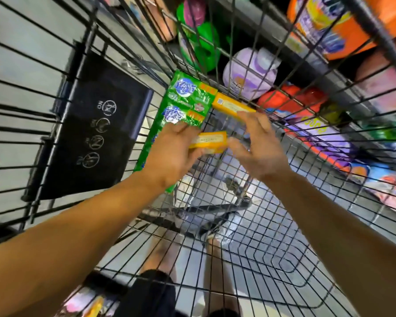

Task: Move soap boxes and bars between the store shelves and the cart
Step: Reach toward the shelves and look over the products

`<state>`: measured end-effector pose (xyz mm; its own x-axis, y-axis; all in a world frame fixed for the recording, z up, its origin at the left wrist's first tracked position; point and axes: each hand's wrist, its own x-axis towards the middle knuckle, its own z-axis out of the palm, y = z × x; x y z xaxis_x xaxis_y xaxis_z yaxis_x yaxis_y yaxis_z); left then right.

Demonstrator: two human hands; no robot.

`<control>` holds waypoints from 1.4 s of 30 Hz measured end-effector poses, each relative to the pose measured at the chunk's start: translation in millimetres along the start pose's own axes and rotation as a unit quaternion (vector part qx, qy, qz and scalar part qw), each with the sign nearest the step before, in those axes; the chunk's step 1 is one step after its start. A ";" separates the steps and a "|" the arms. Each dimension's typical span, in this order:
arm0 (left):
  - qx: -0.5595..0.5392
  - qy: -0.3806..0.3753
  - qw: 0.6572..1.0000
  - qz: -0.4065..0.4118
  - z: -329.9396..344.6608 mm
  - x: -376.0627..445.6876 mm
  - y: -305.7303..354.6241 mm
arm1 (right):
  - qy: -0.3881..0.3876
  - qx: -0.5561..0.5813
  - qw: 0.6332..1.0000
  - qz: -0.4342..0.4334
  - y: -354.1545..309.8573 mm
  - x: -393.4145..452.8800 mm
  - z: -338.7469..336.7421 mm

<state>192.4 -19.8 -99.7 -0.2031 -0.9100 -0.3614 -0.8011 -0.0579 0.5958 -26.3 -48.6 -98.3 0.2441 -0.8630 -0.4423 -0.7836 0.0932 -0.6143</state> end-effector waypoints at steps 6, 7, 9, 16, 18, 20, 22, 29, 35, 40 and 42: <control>0.009 0.065 0.998 -0.020 -7.8 -1.5 -16.5 | 0.035 -0.178 0.982 0.060 6.9 37.6 17.4; 0.020 0.072 0.997 -0.012 -9.0 -2.6 -19.2 | 0.041 -0.195 0.977 0.071 7.9 40.7 20.2; 0.045 0.081 0.996 -0.003 -10.1 -5.6 -24.3 | 0.050 -0.217 0.971 0.091 7.6 46.2 24.4; 0.043 0.078 0.996 -0.017 -14.1 -19.4 -22.0 | 0.065 -0.198 0.973 0.097 13.9 32.5 24.2; 0.031 0.067 0.997 -0.022 -19.2 -25.0 -11.5 | 0.049 -0.129 0.982 0.125 13.2 9.2 24.7; 0.033 0.052 0.998 -0.003 -26.5 -34.0 4.6 | 0.055 -0.070 0.987 0.133 10.1 -25.9 19.9; 0.039 0.032 0.999 0.003 -35.6 -45.8 26.1 | 0.059 -0.018 0.987 0.149 4.0 -67.4 9.3; 0.061 -0.037 0.996 0.061 -50.0 -90.1 118.9 | 0.144 0.124 0.952 0.241 -20.8 -203.7 -58.8; 0.047 -0.129 0.982 0.132 -28.9 -136.3 225.6 | 0.267 0.134 0.924 0.238 -19.4 -329.8 -117.4; 0.090 -0.070 0.969 0.220 -0.3 -177.1 318.9 | 0.317 0.187 0.886 0.281 19.6 -424.2 -153.3; 0.070 -0.046 0.964 0.251 11.7 -195.7 356.3 | 0.352 0.204 0.866 0.290 39.7 -457.0 -168.8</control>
<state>-59.9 142.4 174.9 -0.6292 -0.7683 -0.1174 -0.6554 0.4434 0.6115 -265.4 265.7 189.7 -0.6442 -0.6880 -0.3342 -0.3563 0.6565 -0.6648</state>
